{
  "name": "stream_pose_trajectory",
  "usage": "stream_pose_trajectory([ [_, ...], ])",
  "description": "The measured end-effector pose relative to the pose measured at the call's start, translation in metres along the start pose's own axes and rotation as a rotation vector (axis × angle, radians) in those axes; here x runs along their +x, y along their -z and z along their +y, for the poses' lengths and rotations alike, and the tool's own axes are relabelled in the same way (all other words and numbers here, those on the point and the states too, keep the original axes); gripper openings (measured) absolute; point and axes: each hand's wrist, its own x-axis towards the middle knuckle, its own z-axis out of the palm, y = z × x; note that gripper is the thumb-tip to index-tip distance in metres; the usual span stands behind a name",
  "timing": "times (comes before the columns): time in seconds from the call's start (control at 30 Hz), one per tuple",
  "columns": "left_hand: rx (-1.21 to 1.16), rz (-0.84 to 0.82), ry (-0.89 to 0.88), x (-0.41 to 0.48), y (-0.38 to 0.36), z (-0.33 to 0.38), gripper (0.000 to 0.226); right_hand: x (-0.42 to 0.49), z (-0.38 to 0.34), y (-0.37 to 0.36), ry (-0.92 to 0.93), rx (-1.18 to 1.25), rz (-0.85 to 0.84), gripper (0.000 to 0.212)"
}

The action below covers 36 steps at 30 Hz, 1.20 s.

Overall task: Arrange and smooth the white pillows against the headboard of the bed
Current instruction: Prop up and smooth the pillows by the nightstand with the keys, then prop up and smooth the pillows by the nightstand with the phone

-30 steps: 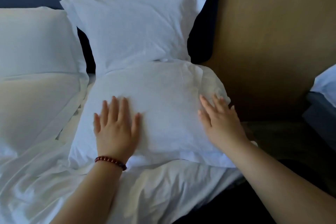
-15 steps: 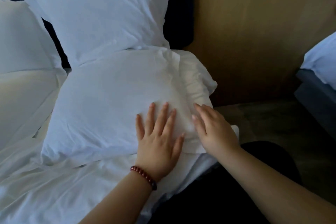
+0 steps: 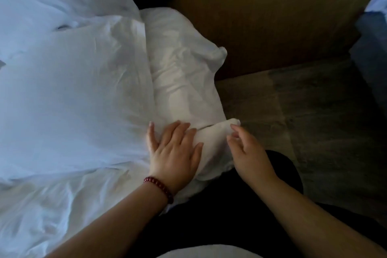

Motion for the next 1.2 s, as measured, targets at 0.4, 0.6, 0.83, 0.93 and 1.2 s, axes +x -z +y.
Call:
stream_pose_trajectory([
  [0.4,-0.174,-0.617,0.203,0.014,0.067,0.061,0.072,-0.065,0.001,0.094,-0.211,-0.202,-0.514,0.059],
  [0.6,-0.423,-0.791,0.099,0.042,0.129,0.11,0.059,-0.095,-0.039,0.171,-0.138,-0.278,-0.453,0.053],
  [0.83,-0.398,-0.766,-0.183,0.086,0.191,0.202,0.06,-0.133,-0.048,0.282,-0.205,-0.35,-0.119,0.055],
  [0.93,-0.437,-0.786,-0.283,0.096,0.21,0.248,0.062,-0.161,-0.039,0.317,-0.262,-0.34,-0.011,0.054],
  [1.2,-0.343,-0.813,-0.588,0.097,0.225,0.359,0.062,-0.241,0.011,0.374,-0.451,-0.221,0.311,0.045],
])
